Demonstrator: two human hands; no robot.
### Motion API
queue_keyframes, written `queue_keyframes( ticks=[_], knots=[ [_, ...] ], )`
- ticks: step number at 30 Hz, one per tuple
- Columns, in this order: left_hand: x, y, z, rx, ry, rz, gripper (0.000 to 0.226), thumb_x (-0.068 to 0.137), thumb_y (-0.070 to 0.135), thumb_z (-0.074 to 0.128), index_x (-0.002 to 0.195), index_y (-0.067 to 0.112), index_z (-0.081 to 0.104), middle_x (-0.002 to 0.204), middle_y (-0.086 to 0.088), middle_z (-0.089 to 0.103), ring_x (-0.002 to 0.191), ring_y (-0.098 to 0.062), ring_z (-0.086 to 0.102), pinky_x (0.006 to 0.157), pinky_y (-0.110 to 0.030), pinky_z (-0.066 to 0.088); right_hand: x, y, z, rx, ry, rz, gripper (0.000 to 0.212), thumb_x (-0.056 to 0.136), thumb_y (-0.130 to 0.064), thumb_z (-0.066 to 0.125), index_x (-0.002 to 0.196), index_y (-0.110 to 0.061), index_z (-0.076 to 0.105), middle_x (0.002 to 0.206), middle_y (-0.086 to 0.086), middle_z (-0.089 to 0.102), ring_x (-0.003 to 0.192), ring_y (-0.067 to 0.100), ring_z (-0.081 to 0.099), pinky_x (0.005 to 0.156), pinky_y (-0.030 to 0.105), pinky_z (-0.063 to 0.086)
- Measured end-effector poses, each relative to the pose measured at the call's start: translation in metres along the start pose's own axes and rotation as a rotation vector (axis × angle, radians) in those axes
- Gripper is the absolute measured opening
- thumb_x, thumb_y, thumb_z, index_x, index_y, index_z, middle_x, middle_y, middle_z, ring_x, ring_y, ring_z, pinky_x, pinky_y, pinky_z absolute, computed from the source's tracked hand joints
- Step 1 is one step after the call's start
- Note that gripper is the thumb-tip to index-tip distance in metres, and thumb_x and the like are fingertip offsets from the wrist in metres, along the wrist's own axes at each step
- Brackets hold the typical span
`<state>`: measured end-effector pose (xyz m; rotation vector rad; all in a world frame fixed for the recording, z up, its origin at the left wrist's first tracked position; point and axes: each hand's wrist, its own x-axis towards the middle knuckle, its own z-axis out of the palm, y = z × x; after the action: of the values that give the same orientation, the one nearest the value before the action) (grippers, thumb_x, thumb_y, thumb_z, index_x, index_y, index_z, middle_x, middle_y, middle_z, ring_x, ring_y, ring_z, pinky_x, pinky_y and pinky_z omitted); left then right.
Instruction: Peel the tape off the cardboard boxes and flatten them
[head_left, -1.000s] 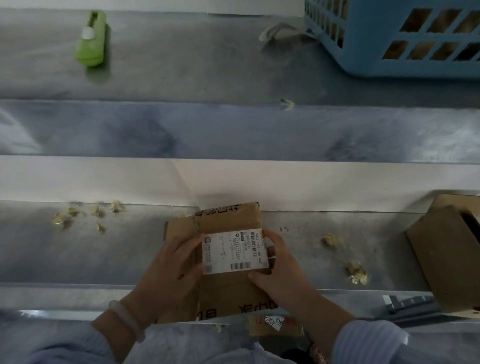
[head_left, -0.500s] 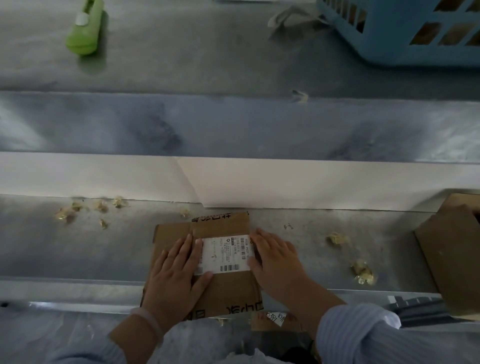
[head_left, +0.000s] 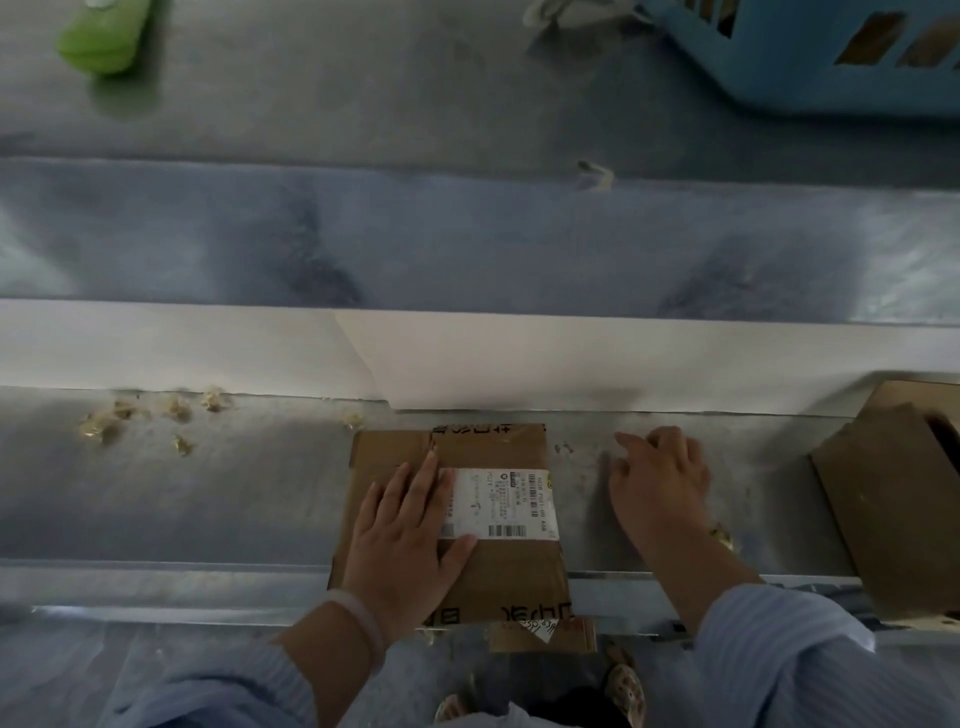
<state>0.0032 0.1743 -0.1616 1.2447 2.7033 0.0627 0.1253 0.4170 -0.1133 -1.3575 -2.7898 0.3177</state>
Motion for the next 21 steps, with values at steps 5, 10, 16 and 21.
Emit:
queue_keyframes(
  ticks=[5, 10, 16, 21],
  knots=[
    [0.02, 0.012, 0.0, 0.038, -0.005, 0.06, 0.075, 0.094, 0.066, 0.015, 0.143, 0.018, 0.044, 0.148, -0.004, 0.044, 0.137, -0.027, 0.039, 0.11, -0.046, 0.019, -0.006, -0.013, 0.002, -0.016, 0.075, -0.208, 0.053, 0.097, -0.035, 0.042, 0.148, -0.024, 0.035, 0.152, 0.002, 0.032, 0.145, 0.024, 0.015, 0.12, 0.043, 0.013],
    [0.036, 0.009, -0.006, -0.055, 0.021, 0.119, 0.078, 0.088, 0.069, 0.006, 0.153, 0.027, 0.017, 0.16, 0.007, 0.012, 0.148, -0.014, 0.007, 0.12, -0.036, -0.001, -0.034, -0.052, 0.045, 0.009, -0.18, -0.6, 0.064, 0.095, -0.052, 0.026, 0.153, -0.024, 0.024, 0.162, 0.002, 0.018, 0.149, 0.021, 0.015, 0.119, 0.048, 0.021],
    [0.034, -0.024, -0.004, -0.002, -0.013, 0.209, 0.078, 0.09, 0.072, 0.022, 0.15, 0.023, 0.029, 0.157, -0.001, 0.027, 0.142, -0.019, 0.031, 0.113, -0.043, 0.02, -0.038, -0.053, 0.062, -0.106, -0.183, -0.485, 0.085, 0.092, -0.071, 0.018, 0.15, -0.011, 0.034, 0.157, 0.014, 0.03, 0.144, 0.029, 0.029, 0.113, 0.044, 0.017],
    [0.036, -0.022, 0.0, -0.014, -0.031, 0.168, 0.078, 0.087, 0.076, 0.019, 0.152, 0.034, 0.017, 0.161, 0.0, 0.013, 0.147, -0.018, 0.014, 0.116, -0.043, 0.008, -0.035, -0.056, 0.062, -0.13, -0.191, -0.478, 0.086, 0.091, -0.071, 0.015, 0.149, -0.01, 0.035, 0.156, 0.015, 0.032, 0.143, 0.029, 0.032, 0.114, 0.042, 0.014]
  ],
)
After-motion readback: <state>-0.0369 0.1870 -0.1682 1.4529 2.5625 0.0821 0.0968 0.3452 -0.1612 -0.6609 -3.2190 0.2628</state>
